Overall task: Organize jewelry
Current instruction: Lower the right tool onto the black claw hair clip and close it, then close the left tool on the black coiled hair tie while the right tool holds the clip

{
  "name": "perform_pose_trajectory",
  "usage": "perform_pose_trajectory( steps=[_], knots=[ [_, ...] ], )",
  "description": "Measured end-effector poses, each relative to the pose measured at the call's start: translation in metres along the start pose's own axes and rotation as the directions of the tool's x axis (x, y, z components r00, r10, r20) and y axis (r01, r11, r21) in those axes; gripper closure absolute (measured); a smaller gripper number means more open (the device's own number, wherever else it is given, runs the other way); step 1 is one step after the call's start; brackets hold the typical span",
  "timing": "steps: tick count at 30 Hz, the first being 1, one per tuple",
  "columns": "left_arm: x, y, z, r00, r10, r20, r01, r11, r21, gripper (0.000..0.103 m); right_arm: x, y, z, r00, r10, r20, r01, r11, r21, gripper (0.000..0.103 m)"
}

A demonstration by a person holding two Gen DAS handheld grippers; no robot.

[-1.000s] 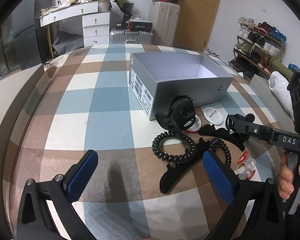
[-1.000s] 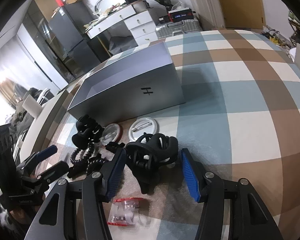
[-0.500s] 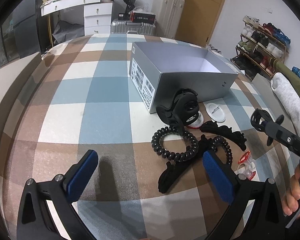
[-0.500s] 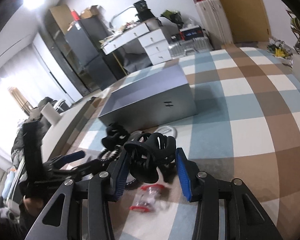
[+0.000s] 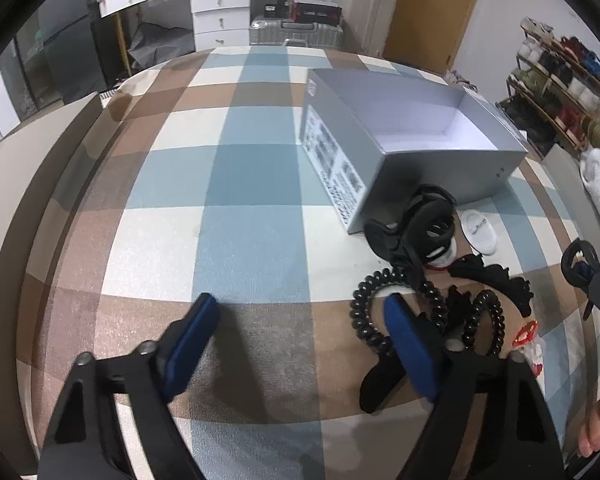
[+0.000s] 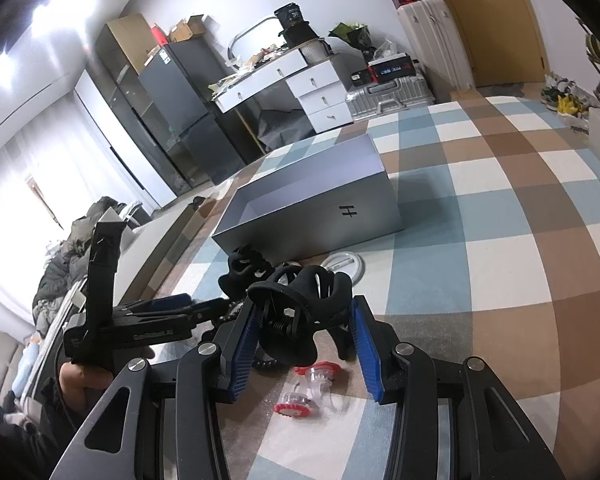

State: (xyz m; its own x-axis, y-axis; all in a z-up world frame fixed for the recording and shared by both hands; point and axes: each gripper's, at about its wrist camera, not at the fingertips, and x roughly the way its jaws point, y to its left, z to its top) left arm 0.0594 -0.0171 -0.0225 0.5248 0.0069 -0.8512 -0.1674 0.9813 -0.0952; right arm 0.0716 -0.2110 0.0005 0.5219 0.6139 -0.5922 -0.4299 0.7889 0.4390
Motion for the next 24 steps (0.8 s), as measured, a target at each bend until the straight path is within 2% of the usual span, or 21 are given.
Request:
perform_pose_trajectory(
  steps=[2, 8, 10, 12, 13, 15, 16, 24],
  knots=[
    [-0.001, -0.004, 0.000, 1.000, -0.006, -0.003, 0.006, 1.000, 0.020, 0.038, -0.002, -0.001, 0.000, 1.000, 0.003, 0.002, -0.003, 1.000, 0.004, 0.059],
    [0.002, -0.014, 0.003, 0.999, -0.004, -0.036, 0.006, 0.997, 0.072, 0.039, -0.006, -0.002, 0.000, 1.000, 0.010, 0.009, -0.010, 1.000, 0.014, 0.059],
    [0.004, -0.017, 0.005, 0.999, 0.009, -0.035, -0.005, 0.996, 0.087, 0.044, -0.007, -0.002, 0.000, 1.000, 0.011, 0.010, -0.011, 1.000, 0.015, 0.059],
    [0.003, -0.020, 0.006, 1.000, 0.019, -0.023, -0.016, 0.994, 0.109, 0.065, -0.009, -0.002, 0.001, 1.000, 0.014, 0.012, -0.014, 1.000, 0.015, 0.059],
    [0.003, -0.021, 0.006, 1.000, 0.009, -0.022, -0.007, 0.993, 0.116, 0.069, -0.009, -0.001, 0.001, 1.000, 0.015, 0.012, -0.016, 1.000, 0.015, 0.059],
    [0.002, -0.024, 0.006, 1.000, -0.021, -0.019, 0.024, 0.991, 0.134, 0.089, -0.010, -0.001, 0.001, 1.000, 0.018, 0.013, -0.019, 1.000, 0.017, 0.059],
    [0.001, -0.026, 0.006, 0.999, -0.033, -0.021, 0.036, 0.990, 0.140, 0.094, -0.010, -0.002, 0.001, 1.000, 0.018, 0.014, -0.019, 1.000, 0.017, 0.059],
    [-0.008, -0.026, -0.004, 0.999, -0.035, 0.009, 0.034, 0.990, 0.137, 0.098, -0.010, -0.002, 0.001, 1.000, 0.012, 0.012, -0.012, 1.000, 0.017, 0.059]
  ],
)
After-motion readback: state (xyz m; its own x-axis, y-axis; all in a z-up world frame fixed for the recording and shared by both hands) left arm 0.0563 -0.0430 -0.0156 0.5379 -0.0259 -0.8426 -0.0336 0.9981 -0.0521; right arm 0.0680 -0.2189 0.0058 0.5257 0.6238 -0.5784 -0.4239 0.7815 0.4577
